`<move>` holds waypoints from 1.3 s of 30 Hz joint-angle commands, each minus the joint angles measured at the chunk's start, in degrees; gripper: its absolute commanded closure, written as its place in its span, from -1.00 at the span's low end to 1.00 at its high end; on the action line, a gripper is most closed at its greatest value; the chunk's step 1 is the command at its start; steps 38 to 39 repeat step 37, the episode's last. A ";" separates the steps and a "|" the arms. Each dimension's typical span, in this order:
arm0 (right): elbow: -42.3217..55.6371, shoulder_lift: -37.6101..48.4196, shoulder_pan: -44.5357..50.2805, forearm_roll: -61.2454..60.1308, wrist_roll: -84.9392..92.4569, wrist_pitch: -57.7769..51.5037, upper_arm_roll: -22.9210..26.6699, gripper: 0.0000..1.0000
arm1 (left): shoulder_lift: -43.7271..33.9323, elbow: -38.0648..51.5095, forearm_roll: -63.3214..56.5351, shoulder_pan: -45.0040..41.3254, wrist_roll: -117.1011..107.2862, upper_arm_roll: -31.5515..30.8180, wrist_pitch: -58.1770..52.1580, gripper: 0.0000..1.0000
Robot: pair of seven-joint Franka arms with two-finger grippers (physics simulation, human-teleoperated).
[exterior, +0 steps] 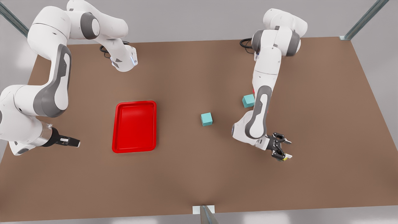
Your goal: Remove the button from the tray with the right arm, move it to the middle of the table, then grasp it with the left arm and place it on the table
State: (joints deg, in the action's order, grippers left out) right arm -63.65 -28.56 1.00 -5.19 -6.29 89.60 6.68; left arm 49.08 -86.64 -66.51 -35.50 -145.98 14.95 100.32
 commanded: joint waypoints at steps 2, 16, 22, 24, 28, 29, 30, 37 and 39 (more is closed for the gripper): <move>0.11 0.35 -0.03 -1.58 0.40 0.05 0.09 -1.00 | -7.14 3.05 38.22 -1.50 126.25 -0.01 -2.68 -1.00; -19.58 20.12 1.46 3.96 11.39 6.38 0.00 -1.00 | -48.29 -1.78 63.34 19.15 173.40 -5.54 -17.62 -1.00; -19.14 20.21 1.37 4.84 11.47 4.18 0.00 -1.00 | -45.30 -0.29 63.17 18.19 172.87 -5.46 -17.27 -1.00; -19.05 20.21 1.37 4.93 11.47 4.18 0.00 -1.00 | -45.12 -0.20 63.17 17.84 172.87 -5.46 -17.27 -1.00; -19.05 20.21 1.46 4.93 11.47 4.18 0.00 -1.00 | -45.12 -0.20 63.08 17.49 172.87 -5.46 -17.44 -1.00; -19.05 20.12 1.55 5.10 11.47 4.18 0.00 -1.00 | -45.03 -0.20 63.08 17.49 172.87 -5.46 -17.35 -1.00; -19.05 20.03 1.55 5.28 11.47 4.18 0.00 -1.00 | -45.03 -0.20 63.08 17.49 172.87 -5.46 -17.35 -1.00; -19.05 20.03 2.25 5.54 11.39 4.27 0.00 -1.00 | -42.66 -0.20 62.99 17.49 172.87 -5.46 -17.27 -1.00; -19.05 20.03 2.25 5.54 11.39 4.27 0.00 -1.00 | -42.66 -0.20 62.99 17.49 172.87 -5.46 -17.27 -1.00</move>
